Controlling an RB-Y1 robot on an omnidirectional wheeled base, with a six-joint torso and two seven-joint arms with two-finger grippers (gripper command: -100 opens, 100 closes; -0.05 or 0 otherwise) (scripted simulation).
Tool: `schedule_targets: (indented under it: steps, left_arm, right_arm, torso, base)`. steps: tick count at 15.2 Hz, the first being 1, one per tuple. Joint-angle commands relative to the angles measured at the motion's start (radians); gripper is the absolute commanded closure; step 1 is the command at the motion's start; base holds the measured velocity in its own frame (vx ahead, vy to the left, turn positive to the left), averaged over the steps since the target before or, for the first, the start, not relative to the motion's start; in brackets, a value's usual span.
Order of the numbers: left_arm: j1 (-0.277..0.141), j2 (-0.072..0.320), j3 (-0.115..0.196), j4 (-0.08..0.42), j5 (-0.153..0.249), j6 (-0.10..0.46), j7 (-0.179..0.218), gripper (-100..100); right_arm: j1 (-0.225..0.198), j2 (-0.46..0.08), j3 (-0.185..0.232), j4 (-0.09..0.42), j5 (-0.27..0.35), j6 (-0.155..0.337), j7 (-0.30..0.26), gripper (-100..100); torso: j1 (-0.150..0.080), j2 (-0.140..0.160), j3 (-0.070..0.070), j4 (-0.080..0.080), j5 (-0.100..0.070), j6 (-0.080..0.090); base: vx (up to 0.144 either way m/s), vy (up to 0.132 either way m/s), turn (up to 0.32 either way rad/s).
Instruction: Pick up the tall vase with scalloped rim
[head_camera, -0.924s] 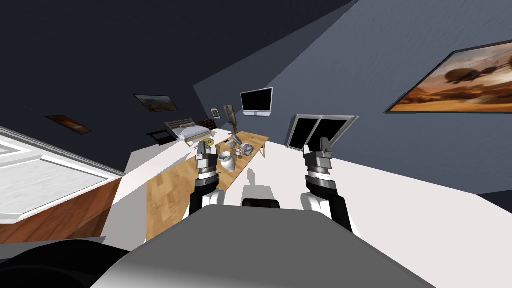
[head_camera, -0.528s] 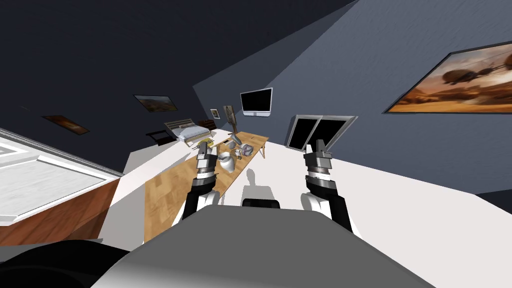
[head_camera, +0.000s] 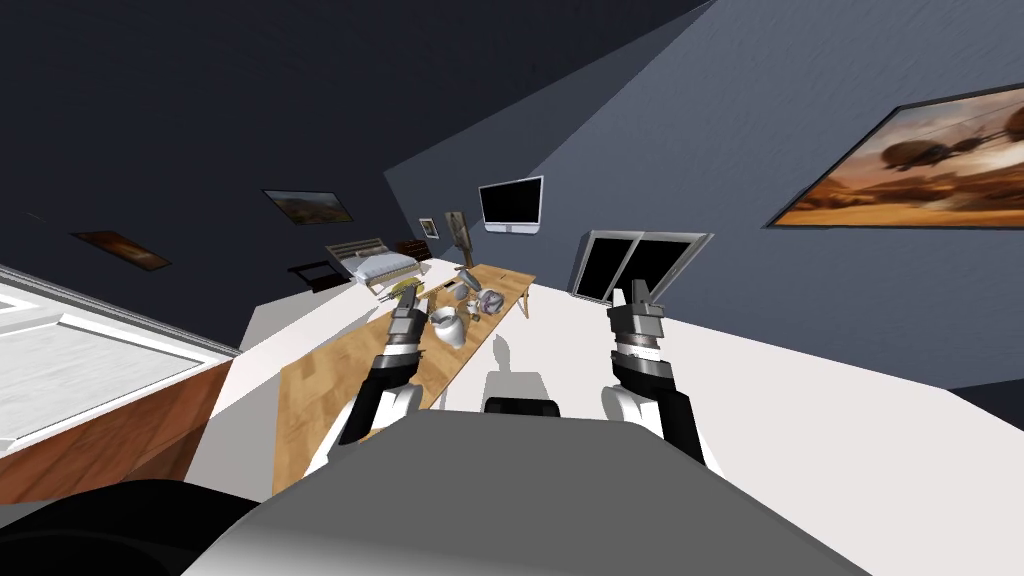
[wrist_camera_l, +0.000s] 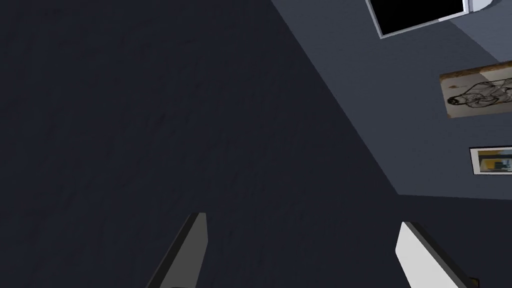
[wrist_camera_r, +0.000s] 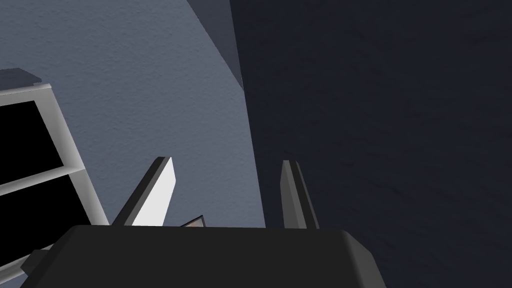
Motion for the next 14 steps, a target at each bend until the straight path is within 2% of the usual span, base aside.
schedule_targets:
  steps: [1, 2, 3, 4, 6, 7, 9, 10, 12, 13, 14]
  left_arm:
    - [0.0, 0.015, 0.023, 0.004, 0.006, 0.041, -0.003, -100]
    - [0.002, 0.033, 0.058, 0.006, 0.016, 0.071, -0.007, -100]
    - [0.002, 0.033, 0.058, 0.006, 0.016, 0.091, -0.007, -100]
    - [0.004, 0.05, 0.092, 0.009, 0.027, 0.114, -0.012, -100]
    - [0.004, 0.05, 0.094, 0.009, 0.027, 0.144, -0.012, -100]
    - [0.006, 0.065, 0.131, 0.012, 0.04, 0.169, -0.016, -100]
    - [0.006, 0.065, 0.131, 0.012, 0.04, 0.2, -0.016, -100]
    - [0.009, 0.079, 0.17, 0.014, 0.055, 0.225, -0.021, -100]
    - [0.009, 0.079, 0.17, 0.014, 0.055, 0.26, -0.021, -100]
    - [0.012, 0.092, 0.209, 0.016, 0.07, 0.283, -0.026, -100]
    - [0.012, 0.092, 0.209, 0.016, 0.07, 0.307, -0.026, -100]
  right_arm:
    - [0.0, 0.0, 0.0, 0.0, 0.0, 0.0, 0.0, 0]
    - [0.0, 0.0, 0.0, 0.0, 0.0, 0.0, 0.0, 0]
    - [0.0, 0.0, 0.0, 0.0, 0.0, 0.0, 0.0, 0]
    - [0.0, 0.0, 0.0, 0.0, 0.0, 0.0, 0.0, 0]
    - [0.0, 0.0, 0.0, 0.0, 0.0, 0.0, 0.0, 0]
    - [0.0, 0.0, 0.0, 0.0, 0.0, 0.0, 0.0, 0]
    - [0.0, 0.0, 0.0, 0.0, 0.0, 0.0, 0.0, 0]
    - [0.0, 0.0, 0.0, 0.0, 0.0, 0.0, 0.0, 0]
    - [0.0, 0.0, 0.0, 0.0, 0.0, 0.0, 0.0, 0]
    - [0.0, 0.0, 0.0, 0.0, 0.0, 0.0, 0.0, 0]
    - [0.0, 0.0, 0.0, 0.0, 0.0, 0.0, 0.0, 0]
  torso:
    - [0.0, 0.0, 0.0, 0.0, 0.0, 0.0]
    - [0.0, 0.0, 0.0, 0.0, 0.0, 0.0]
    - [0.0, 0.0, 0.0, 0.0, 0.0, 0.0]
    - [0.0, 0.0, 0.0, 0.0, 0.0, 0.0]
    - [-0.001, -0.001, 0.0, 0.0, 0.0, 0.0]
    - [-0.001, 0.0, 0.0, 0.0, 0.0, 0.0]
    - [0.0, 0.0, 0.0, 0.0, 0.0, 0.0]
    - [0.0, 0.0, 0.0, 0.0, 0.0, 0.0]
    - [0.0, -0.001, -0.001, 0.0, 0.0, 0.0]
    - [0.0, -0.001, 0.0, 0.0, 0.0, 0.0]
    - [-0.001, -0.001, -0.001, 0.0, 0.0, 0.0]
  base:
    - [0.041, -0.025, -0.006]
    - [0.044, -0.031, -0.007]
    - [0.046, -0.034, -0.006]
    - [0.052, -0.045, -0.009]
    - [0.039, -0.035, 0.002]
    - [0.039, -0.028, -0.004]
    - [0.044, -0.023, -0.001]
    - [0.052, -0.021, -0.002]
    - [0.052, -0.027, 0.001]
    - [0.054, -0.042, -0.001]
    - [0.057, -0.049, 0.003]
